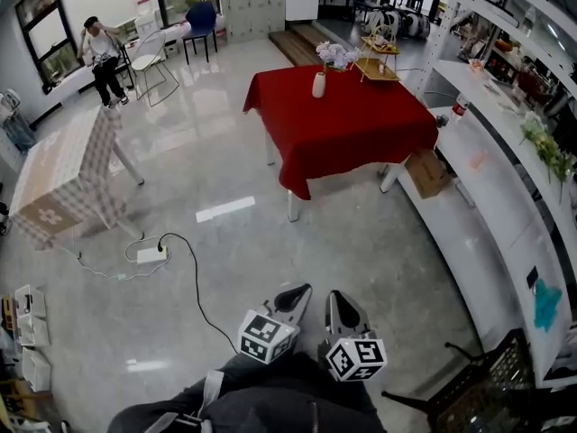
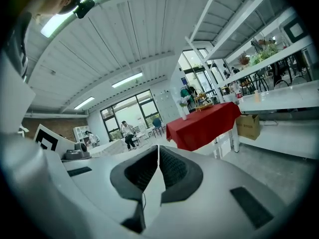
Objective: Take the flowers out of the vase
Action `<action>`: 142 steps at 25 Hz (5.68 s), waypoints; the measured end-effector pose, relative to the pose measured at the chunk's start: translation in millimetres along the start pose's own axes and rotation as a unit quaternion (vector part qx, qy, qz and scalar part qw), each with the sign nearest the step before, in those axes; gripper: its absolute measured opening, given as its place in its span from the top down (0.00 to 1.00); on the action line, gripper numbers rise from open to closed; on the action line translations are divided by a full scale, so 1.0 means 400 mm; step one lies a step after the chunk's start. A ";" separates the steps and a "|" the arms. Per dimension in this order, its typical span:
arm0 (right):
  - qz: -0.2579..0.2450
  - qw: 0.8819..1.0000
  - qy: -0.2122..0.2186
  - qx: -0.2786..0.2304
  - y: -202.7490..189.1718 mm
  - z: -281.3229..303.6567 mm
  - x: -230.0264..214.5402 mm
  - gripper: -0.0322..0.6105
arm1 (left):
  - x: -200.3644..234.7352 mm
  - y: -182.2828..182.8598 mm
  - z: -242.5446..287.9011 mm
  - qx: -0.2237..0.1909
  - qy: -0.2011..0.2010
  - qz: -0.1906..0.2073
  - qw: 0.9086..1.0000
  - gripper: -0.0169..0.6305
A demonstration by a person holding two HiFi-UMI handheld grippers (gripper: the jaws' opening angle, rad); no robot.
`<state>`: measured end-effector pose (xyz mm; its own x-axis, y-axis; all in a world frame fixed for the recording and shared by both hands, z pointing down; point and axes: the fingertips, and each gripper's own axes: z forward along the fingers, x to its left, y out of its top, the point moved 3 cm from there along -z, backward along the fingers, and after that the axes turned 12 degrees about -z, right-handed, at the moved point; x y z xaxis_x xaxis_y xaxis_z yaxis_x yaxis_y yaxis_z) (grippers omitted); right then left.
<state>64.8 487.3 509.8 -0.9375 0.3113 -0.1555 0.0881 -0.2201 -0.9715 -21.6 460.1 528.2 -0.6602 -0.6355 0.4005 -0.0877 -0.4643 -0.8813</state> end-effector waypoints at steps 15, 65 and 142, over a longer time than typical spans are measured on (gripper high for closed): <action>-0.013 1.000 0.000 -0.001 0.105 0.256 -0.097 0.92 | 0.152 0.182 0.203 -0.019 0.007 -0.004 1.000 0.96; -0.039 0.999 -0.021 0.014 0.199 0.770 -0.158 0.92 | 0.560 0.441 0.445 -0.025 0.008 -0.038 0.999 0.96; -0.048 0.996 0.069 0.011 0.485 1.626 -0.748 0.92 | 0.992 0.842 1.211 -0.043 0.092 -0.044 0.994 0.96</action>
<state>143.2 -249.8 484.2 -0.8860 0.4553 -0.0875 -0.0079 -0.2034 -0.9791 48.2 -247.3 511.6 -0.7714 -0.4681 0.4310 -0.2084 -0.4541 -0.8662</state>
